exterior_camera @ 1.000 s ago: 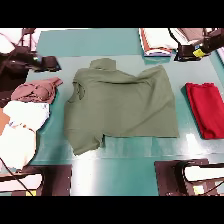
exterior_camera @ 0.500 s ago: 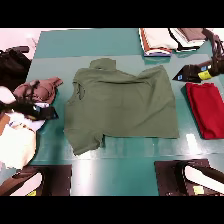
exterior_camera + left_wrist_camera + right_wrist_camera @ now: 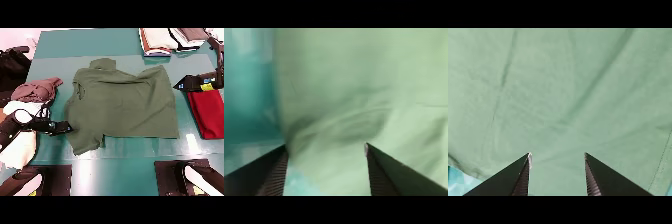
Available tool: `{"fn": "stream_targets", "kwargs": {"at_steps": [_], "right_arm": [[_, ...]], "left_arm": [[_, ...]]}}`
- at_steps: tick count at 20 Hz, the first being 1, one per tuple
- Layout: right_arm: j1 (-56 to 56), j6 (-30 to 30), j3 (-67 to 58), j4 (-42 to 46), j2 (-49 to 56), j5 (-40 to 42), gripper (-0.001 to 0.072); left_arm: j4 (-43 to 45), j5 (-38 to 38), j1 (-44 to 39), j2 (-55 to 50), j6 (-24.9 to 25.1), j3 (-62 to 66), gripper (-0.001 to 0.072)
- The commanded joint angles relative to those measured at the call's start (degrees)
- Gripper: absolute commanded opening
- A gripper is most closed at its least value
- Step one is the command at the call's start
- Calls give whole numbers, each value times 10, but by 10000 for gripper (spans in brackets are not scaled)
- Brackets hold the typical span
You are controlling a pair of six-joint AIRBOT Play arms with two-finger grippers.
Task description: Fold the shirts.
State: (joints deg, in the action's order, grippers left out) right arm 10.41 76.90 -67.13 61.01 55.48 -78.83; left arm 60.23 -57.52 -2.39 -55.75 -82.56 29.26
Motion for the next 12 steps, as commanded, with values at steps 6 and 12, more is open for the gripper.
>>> {"fn": "stream_targets", "kwargs": {"at_steps": [6,12], "right_arm": [[73,-1,43,10,-21,-56,303],[256,1,268,109,-33,-45,525]], "left_arm": [[3,-15,-27,7,-9,75,30],[9,-29,-27,23,5,119,31]]}}
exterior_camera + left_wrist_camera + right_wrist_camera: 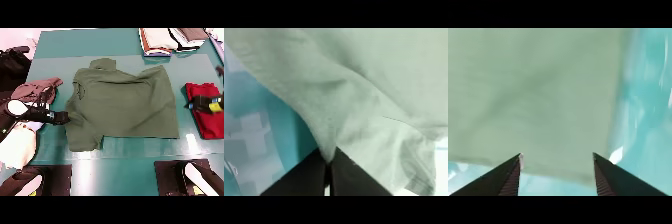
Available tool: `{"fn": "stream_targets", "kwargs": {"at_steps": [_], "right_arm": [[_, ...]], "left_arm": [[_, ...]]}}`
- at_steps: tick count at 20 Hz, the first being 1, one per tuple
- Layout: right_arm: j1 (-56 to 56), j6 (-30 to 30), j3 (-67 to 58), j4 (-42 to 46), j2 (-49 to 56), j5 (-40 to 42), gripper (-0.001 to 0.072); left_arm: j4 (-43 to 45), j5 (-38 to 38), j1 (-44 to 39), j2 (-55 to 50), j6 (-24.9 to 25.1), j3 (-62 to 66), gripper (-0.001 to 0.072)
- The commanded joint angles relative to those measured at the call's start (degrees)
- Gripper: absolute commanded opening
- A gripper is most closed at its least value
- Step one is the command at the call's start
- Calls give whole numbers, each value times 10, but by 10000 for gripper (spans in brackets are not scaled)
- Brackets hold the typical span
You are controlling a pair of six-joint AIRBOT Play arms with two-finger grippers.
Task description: Fold the shirts.
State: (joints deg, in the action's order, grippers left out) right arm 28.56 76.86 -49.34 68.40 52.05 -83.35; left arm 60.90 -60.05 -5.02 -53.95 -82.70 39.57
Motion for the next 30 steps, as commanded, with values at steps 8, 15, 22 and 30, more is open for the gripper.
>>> {"fn": "stream_targets", "kwargs": {"at_steps": [8,15,22,30], "right_arm": [[34,16,180,-8,99,58,497],[-104,32,110,-12,130,73,31],[-157,31,-102,-12,-43,75,18],[-157,33,-469,55,-170,157,18]], "left_arm": [[1,16,-1,5,6,16,30],[-1,8,-1,8,6,18,29],[72,-5,-1,150,-28,224,29],[115,22,-1,198,-30,662,29]]}}
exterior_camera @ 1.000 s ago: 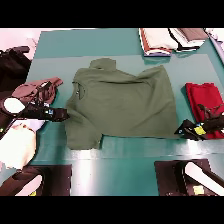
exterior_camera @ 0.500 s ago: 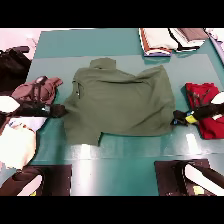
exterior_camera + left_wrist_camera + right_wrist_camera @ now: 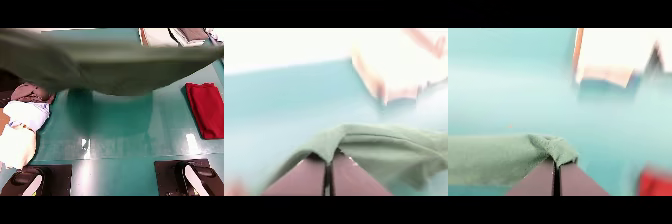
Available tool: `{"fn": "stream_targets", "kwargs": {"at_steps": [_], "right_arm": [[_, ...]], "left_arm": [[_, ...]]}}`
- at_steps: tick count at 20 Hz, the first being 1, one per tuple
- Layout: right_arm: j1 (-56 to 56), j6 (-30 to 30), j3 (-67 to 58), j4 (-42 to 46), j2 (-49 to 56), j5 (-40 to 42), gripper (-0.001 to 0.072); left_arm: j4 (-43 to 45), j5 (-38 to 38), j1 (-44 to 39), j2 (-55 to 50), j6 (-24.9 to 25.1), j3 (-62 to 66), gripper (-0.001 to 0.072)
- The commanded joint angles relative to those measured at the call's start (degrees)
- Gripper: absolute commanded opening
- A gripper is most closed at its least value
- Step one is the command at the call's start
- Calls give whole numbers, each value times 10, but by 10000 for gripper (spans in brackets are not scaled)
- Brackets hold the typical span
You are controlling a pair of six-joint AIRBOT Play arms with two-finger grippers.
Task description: Fold the shirts.
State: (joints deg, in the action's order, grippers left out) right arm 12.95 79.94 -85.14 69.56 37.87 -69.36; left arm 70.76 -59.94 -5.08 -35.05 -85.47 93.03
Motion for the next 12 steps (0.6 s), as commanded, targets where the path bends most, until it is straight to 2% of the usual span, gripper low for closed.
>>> {"fn": "stream_targets", "kwargs": {"at_steps": [1,3,5,9,12], "right_arm": [[-1,6,-137,54,-25,12,18],[-1,12,-184,56,-6,-7,17],[-1,12,-231,54,32,-48,17],[-1,21,-280,55,130,-139,18],[-2,21,-233,54,198,-163,17]], "left_arm": [[17,40,0,9,-3,153,29],[25,68,0,4,-16,179,29],[52,49,0,-9,-43,176,28],[65,-109,0,-111,-51,174,30],[64,-200,0,-237,-41,174,30]]}}
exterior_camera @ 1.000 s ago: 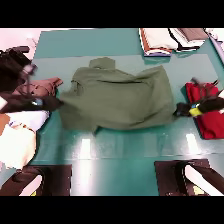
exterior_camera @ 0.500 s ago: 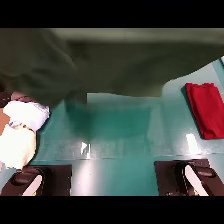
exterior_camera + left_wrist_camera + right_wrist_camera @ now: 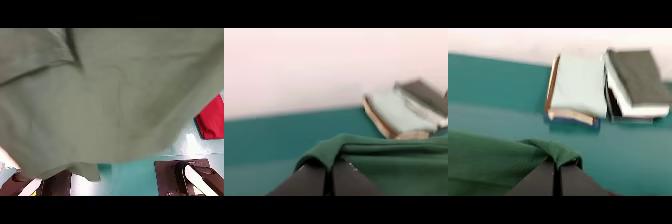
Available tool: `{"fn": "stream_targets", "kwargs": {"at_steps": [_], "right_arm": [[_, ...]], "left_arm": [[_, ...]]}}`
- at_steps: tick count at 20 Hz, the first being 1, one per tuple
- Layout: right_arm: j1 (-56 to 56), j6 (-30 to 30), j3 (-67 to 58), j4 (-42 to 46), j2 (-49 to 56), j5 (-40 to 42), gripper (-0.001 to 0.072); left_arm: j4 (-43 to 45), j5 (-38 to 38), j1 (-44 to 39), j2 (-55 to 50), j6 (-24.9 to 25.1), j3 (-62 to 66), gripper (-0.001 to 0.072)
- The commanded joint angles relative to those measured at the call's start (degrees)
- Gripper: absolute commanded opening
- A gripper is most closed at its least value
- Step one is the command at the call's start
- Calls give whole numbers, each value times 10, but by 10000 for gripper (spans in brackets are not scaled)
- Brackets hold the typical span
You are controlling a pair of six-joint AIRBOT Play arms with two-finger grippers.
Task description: Fold the shirts.
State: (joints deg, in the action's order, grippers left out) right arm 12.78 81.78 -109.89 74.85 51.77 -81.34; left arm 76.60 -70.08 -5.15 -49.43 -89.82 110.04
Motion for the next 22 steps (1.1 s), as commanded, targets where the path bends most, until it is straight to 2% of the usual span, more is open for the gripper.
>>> {"fn": "stream_targets", "kwargs": {"at_steps": [1,6,10,13,16,22], "right_arm": [[0,3,42,2,82,-42,17],[0,2,193,2,221,-28,18],[0,2,233,-9,322,60,18],[0,2,187,-52,378,91,18],[-5,-21,152,-57,392,63,17],[-15,-29,274,-59,350,86,20]], "left_arm": [[6,-112,1,-138,3,4,31],[-4,-118,1,-383,2,4,31],[-7,-75,1,-518,5,4,30],[-7,-24,1,-547,19,4,30],[-7,-55,1,-547,68,4,30],[-7,-71,1,-547,78,-44,32]]}}
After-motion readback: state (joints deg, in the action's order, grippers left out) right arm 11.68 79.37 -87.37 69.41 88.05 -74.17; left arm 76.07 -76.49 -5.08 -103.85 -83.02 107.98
